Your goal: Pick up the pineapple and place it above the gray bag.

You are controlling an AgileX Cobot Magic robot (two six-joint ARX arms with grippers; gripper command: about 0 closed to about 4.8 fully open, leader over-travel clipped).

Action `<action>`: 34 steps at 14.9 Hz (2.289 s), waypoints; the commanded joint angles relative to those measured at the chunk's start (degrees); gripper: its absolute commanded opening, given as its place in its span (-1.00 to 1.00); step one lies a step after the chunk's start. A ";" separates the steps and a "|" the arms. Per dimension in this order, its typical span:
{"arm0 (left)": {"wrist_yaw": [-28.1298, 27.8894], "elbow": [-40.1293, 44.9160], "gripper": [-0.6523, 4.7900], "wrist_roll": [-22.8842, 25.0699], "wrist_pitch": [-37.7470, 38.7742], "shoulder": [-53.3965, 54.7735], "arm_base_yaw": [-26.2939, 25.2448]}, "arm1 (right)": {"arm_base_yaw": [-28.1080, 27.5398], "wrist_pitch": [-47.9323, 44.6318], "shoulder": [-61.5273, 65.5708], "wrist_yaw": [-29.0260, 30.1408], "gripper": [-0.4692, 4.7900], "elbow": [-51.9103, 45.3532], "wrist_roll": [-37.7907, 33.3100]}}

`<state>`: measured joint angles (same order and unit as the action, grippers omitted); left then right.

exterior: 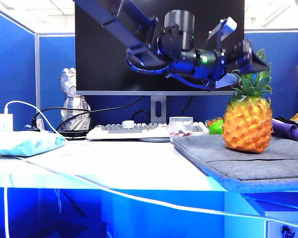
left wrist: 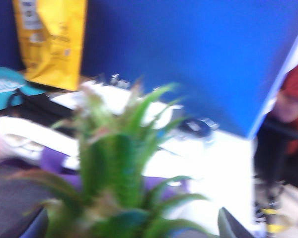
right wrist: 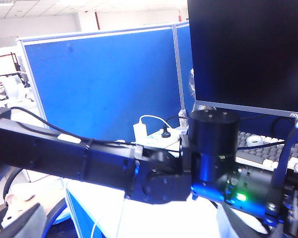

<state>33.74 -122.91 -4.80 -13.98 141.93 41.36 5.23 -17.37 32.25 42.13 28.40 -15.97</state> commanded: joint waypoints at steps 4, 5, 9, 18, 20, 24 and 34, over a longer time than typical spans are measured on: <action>6.88 -0.07 1.00 1.03 11.43 -3.96 -1.70 | 0.02 -2.03 -0.11 0.57 1.00 0.33 0.13; 6.08 -0.07 1.00 4.96 15.45 -5.01 -2.36 | 0.02 -2.84 -0.11 1.07 1.00 0.33 -0.13; 2.23 -0.07 1.00 14.86 27.34 -6.75 -5.79 | 0.02 -3.91 -0.11 1.51 1.00 0.35 -0.52; -1.84 -0.07 1.00 23.17 53.20 -27.02 -17.75 | -0.02 -2.97 -0.09 2.69 1.00 0.35 2.25; -1.46 -0.07 1.00 18.43 58.34 -35.08 -20.70 | -0.04 -2.40 -0.09 0.31 1.00 0.35 3.69; -14.71 0.02 1.00 23.41 77.24 -46.66 -22.60 | -5.88 -2.10 -1.01 -4.74 1.00 0.46 5.03; -36.13 61.40 1.00 11.56 35.65 -97.22 -22.60 | -15.61 -1.64 -11.89 -1.79 1.00 0.39 -11.02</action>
<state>0.38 -67.90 10.46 30.65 48.47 18.72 -10.46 -18.63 20.32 38.09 28.56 -26.41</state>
